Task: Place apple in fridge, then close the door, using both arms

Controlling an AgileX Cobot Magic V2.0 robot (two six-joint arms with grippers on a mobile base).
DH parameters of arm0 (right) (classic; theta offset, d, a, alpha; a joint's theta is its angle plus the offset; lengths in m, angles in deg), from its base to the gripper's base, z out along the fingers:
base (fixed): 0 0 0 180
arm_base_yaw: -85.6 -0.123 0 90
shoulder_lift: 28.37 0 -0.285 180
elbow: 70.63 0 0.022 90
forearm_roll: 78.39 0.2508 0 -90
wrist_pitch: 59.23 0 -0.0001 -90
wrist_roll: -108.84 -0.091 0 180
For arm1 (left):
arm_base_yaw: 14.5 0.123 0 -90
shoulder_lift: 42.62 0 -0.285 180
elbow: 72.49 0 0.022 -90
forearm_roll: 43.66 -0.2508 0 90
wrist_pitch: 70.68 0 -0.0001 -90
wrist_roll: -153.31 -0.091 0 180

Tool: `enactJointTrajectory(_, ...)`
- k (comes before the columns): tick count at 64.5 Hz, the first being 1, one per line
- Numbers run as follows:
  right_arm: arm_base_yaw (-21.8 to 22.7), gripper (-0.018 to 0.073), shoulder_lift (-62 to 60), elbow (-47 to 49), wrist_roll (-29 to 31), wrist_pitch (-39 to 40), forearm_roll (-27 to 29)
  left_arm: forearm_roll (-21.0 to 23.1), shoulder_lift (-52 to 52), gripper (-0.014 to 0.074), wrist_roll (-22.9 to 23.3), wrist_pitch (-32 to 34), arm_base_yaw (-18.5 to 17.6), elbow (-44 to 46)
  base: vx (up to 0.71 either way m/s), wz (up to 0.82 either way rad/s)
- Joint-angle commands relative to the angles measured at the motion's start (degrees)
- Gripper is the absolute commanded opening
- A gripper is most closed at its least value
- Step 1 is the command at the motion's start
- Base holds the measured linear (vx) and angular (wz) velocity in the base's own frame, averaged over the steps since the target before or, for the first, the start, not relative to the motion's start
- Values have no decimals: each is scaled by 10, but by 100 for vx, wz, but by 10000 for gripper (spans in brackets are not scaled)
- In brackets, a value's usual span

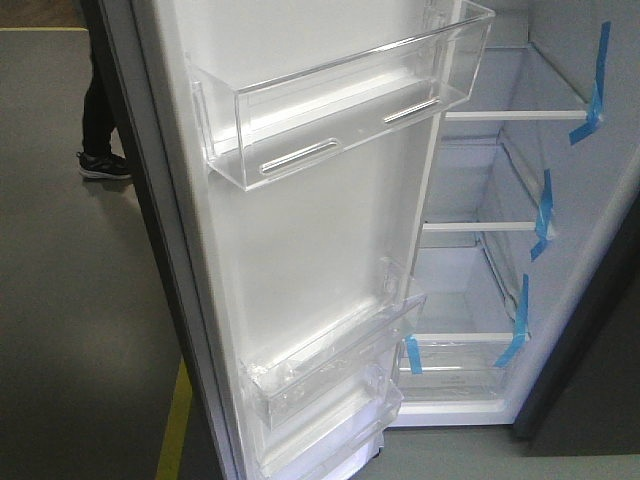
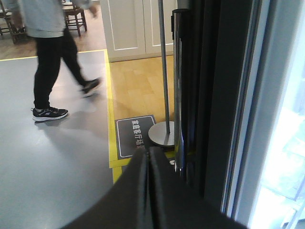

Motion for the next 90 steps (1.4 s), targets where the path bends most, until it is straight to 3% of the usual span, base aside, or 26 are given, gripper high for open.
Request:
enactJointTrajectory(1, 2, 100, 2, 16, 4, 42, -5, 3, -8, -5, 4, 41, -3, -11, 0, 0)
enactJointTrajectory(10, 2, 100, 2, 16, 4, 43, -3, 3, -8, -5, 4, 41, -3, -11, 0, 0)
enactJointTrajectory(20, 2, 100, 2, 16, 2, 28, 42, 3, -8, -5, 4, 41, -3, -11, 0, 0)
enactJointTrajectory(34, 2, 100, 2, 17, 7, 18, 20, 3, -8, -5, 4, 41, -3, -11, 0, 0)
enactJointTrajectory(39, 2, 100, 4, 31, 38, 41, 40, 3, -8, -5, 4, 41, -3, -11, 0, 0)
enactJointTrajectory(43, 2, 106, 13, 57, 120, 68, 76, 3, -8, -5, 4, 41, -3, -11, 0, 0)
enactJointTrajectory(46, 2, 114, 34, 93, 202, 82, 117, 3, -8, -5, 4, 41, -3, -11, 0, 0)
enactJointTrajectory(50, 2, 125, 77, 146, 264, 82, 168, 3, -8, -5, 4, 41, -3, -11, 0, 0)
enactJointTrajectory(69, 2, 151, 359, 472, 434, -18, 407, 3, -8, -5, 4, 41, -3, -11, 0, 0)
enactJointTrajectory(77, 2, 153, 474, 618, 454, -80, 471, 3, -8, -5, 4, 41, -3, -11, 0, 0)
enactJointTrajectory(90, -4, 157, 615, 826, 418, -161, 482, 3, -8, -5, 4, 41, -3, -11, 0, 0)
